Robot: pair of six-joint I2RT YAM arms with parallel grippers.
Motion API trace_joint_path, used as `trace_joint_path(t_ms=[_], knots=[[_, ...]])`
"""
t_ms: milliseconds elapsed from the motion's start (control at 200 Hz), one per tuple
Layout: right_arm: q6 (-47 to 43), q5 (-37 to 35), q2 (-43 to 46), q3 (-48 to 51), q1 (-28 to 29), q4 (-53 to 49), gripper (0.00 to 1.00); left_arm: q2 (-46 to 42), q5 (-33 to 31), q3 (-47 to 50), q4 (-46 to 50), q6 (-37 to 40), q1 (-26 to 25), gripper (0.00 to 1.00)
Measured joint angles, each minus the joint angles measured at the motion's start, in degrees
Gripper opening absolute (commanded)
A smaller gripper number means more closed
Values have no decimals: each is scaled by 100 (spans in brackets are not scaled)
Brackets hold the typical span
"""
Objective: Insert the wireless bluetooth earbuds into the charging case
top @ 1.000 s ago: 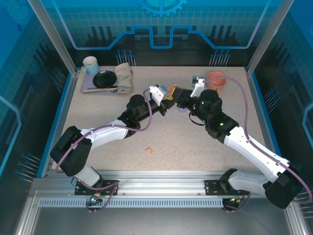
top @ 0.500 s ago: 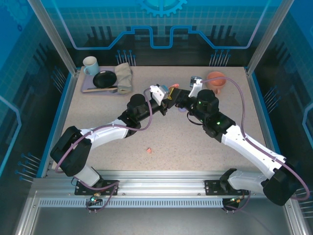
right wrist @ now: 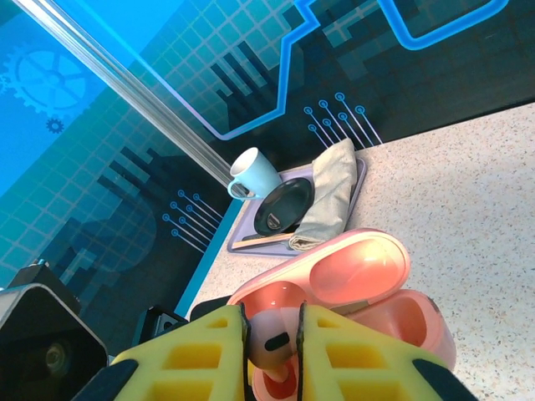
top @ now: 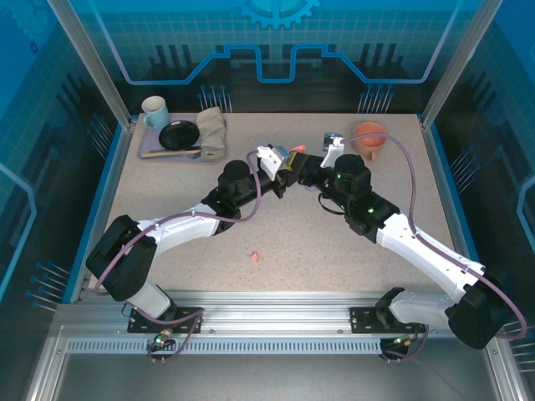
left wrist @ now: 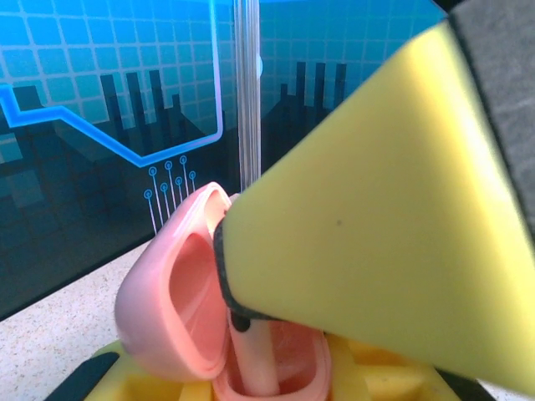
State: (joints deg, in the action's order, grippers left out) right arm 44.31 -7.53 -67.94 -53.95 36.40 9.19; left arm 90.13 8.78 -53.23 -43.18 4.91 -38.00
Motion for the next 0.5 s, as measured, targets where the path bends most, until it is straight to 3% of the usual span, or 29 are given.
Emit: trace_joint_path(t_ms=[500], knots=[[2, -382, 22, 184, 175, 133, 18, 26, -107, -66, 243, 2, -11, 0]])
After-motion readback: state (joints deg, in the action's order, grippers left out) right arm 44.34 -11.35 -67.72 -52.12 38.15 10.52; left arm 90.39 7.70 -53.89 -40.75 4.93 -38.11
